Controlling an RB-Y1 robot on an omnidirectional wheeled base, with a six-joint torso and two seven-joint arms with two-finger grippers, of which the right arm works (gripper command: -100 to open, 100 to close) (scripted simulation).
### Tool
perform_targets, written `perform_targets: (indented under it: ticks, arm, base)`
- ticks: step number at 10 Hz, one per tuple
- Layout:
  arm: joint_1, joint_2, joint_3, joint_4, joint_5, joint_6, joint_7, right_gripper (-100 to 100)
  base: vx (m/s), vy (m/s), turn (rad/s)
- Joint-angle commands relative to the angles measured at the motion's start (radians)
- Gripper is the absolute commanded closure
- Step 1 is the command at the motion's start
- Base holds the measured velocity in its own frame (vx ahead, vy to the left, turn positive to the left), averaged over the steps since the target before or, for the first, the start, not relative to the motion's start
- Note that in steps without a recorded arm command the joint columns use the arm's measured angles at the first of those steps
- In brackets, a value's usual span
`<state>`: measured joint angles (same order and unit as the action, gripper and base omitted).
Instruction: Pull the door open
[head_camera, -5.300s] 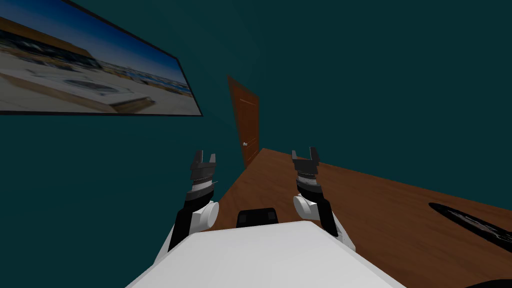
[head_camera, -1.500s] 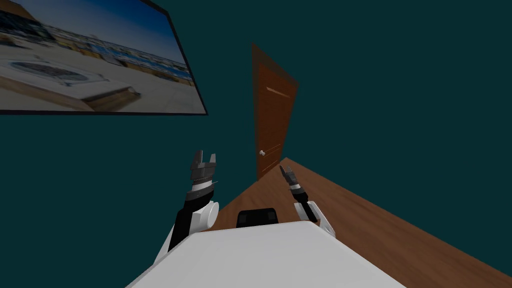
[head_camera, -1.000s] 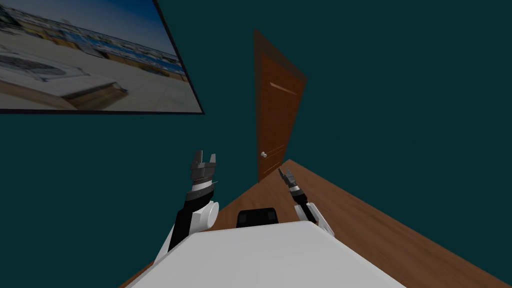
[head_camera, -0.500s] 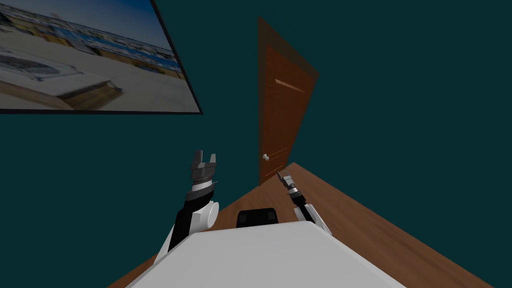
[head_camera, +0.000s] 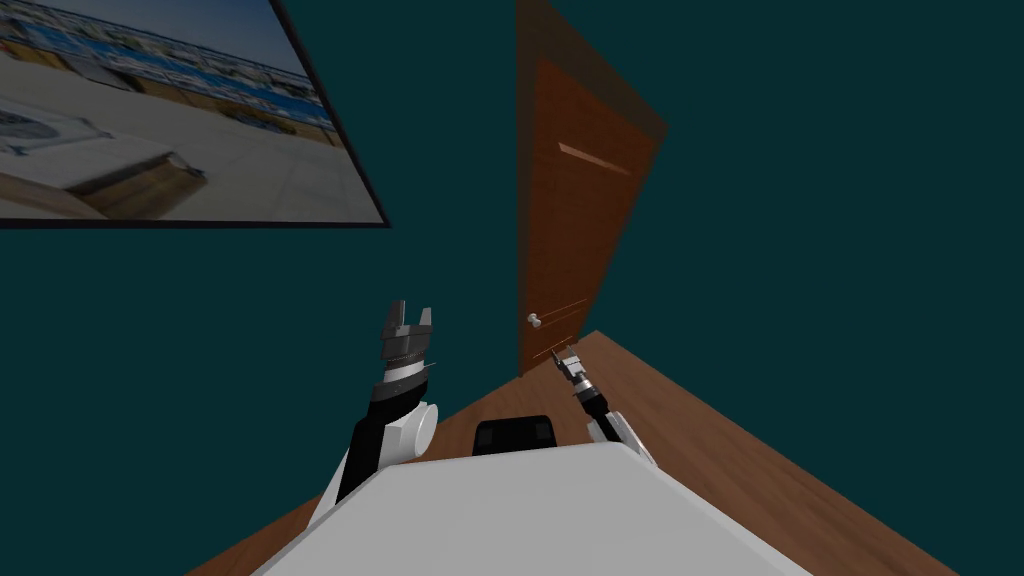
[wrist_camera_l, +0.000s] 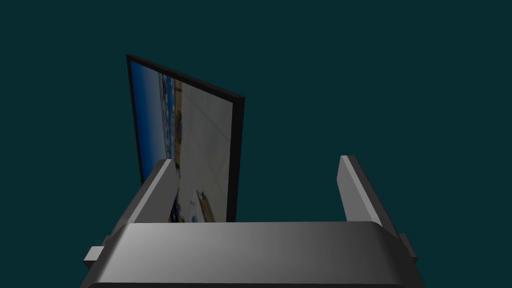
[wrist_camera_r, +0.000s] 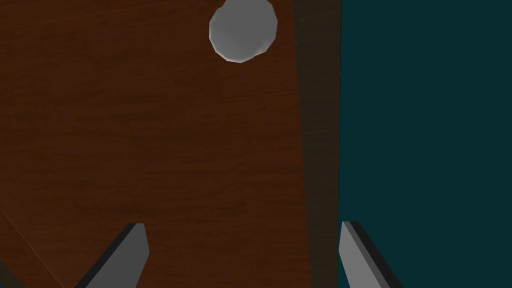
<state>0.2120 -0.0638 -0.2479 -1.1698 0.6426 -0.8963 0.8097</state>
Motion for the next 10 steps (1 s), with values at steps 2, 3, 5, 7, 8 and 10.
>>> perform_targets:
  ticks: [2,3,5,7,8,10]
  arm:
    - [-0.009,0.011,-0.012,0.048,0.04,-0.014,0.046,-100]
    - [-0.012,0.014,-0.015,0.061,0.049,-0.017,0.057,-100]
    - [-0.026,0.028,-0.028,0.114,0.087,-0.031,0.1,-100]
    - [-0.036,0.04,-0.037,0.154,0.115,-0.042,0.133,-100]
    - [-0.042,0.048,-0.042,0.176,0.131,-0.048,0.15,-100]
    - [-0.038,0.02,-0.063,0.195,0.108,-0.07,0.143,-100]
  base:
    - [0.111,-0.093,0.136]
    - [0.076,-0.074,0.063]
    - [0.099,-0.085,0.133]
    - [0.105,-0.121,0.12]
    - [0.111,-0.105,0.113]
    - [0.024,0.028,0.105]
